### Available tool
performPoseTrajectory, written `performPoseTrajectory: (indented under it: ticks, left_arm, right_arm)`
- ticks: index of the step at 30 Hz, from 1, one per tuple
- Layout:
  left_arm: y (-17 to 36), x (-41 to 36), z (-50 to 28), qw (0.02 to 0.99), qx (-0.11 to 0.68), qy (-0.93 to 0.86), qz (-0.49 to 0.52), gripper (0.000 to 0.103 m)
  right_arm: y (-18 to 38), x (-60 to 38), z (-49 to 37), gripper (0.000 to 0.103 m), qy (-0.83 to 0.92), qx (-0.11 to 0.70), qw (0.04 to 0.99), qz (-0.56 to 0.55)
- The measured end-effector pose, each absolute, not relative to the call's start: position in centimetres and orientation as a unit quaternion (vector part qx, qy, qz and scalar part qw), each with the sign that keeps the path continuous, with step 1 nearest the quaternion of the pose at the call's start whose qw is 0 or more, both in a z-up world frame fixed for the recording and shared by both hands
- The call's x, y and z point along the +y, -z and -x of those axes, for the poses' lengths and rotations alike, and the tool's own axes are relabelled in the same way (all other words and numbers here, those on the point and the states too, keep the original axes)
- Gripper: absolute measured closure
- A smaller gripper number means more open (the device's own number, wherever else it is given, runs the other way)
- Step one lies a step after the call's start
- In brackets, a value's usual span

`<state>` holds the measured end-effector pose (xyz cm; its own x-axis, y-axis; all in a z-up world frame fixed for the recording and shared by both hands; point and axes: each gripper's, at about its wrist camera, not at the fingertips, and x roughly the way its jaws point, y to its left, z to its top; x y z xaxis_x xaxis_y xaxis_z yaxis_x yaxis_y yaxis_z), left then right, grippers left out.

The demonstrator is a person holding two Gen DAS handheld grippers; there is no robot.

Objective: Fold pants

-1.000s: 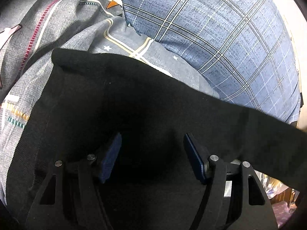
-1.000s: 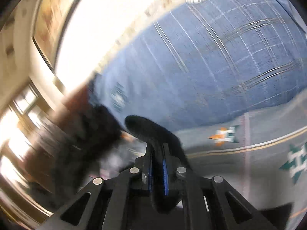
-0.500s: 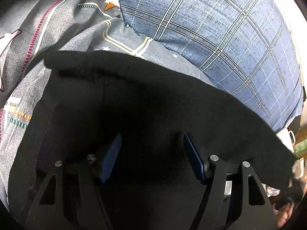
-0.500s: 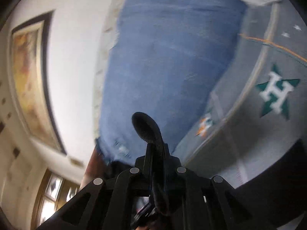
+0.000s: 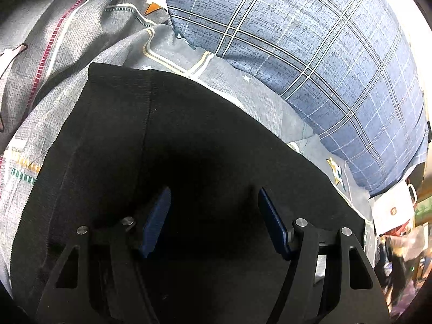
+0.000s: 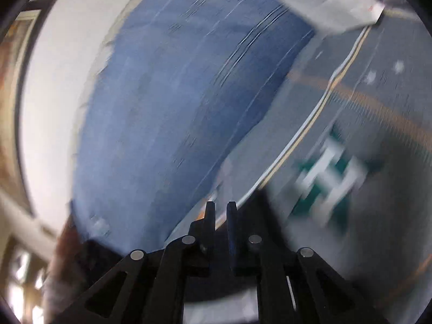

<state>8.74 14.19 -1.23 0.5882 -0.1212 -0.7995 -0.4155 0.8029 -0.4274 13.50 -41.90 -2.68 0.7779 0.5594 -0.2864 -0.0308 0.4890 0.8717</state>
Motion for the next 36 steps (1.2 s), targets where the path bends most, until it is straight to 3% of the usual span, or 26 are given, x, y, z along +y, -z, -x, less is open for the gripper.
performPoseTrajectory:
  ticks: [2,8,19,21,22,24,25,27,32,36]
  left_arm:
    - [1.2,14.0,-8.7,0.839,0.446,-0.087,0.297,0.036]
    - [1.3,14.0,-8.8,0.84,0.446,-0.087,0.296,0.036]
    - [1.0,16.5,-8.8,0.834,0.415,-0.088,0.353,0.036]
    - [0.3,17.7,-8.7,0.84,0.391,-0.097,0.364,0.036]
    - [0.0,18.3,-8.8,0.843,0.381,-0.099,0.367,0.036]
    - [-0.2,19.6,-9.1,0.844,0.368,-0.101,0.377,0.036]
    - [0.1,20.1,-9.3,0.84,0.369,-0.101,0.385,0.036]
    - [1.7,20.7,-10.1,0.819,0.4,-0.092,0.401,0.04]
    - [2.3,20.4,-10.8,0.828,0.428,-0.121,0.341,0.064]
    - [2.4,19.9,-10.9,0.836,0.435,-0.127,0.311,0.066]
  right_arm:
    - [3.6,-41.5,-11.7,0.054,-0.156,0.284,0.826,-0.462]
    - [7.9,-43.7,-12.2,0.051,-0.138,0.346,0.76,-0.533]
    - [7.7,-41.4,-14.5,0.051,-0.102,0.367,0.781,-0.494]
    - [7.5,-41.2,-14.6,0.058,-0.105,0.372,0.788,-0.48]
    - [7.6,-40.9,-14.6,0.074,-0.11,0.378,0.788,-0.474]
    - [8.5,-40.4,-14.9,0.095,-0.133,0.392,0.779,-0.472]
    - [8.5,-40.3,-14.8,0.098,-0.133,0.39,0.782,-0.468]
    - [8.0,-40.7,-14.3,0.098,-0.137,0.365,0.792,-0.469]
    - [5.7,-42.5,-12.8,0.099,-0.142,0.293,0.82,-0.471]
    - [4.4,-43.3,-11.4,0.099,-0.158,0.259,0.832,-0.465]
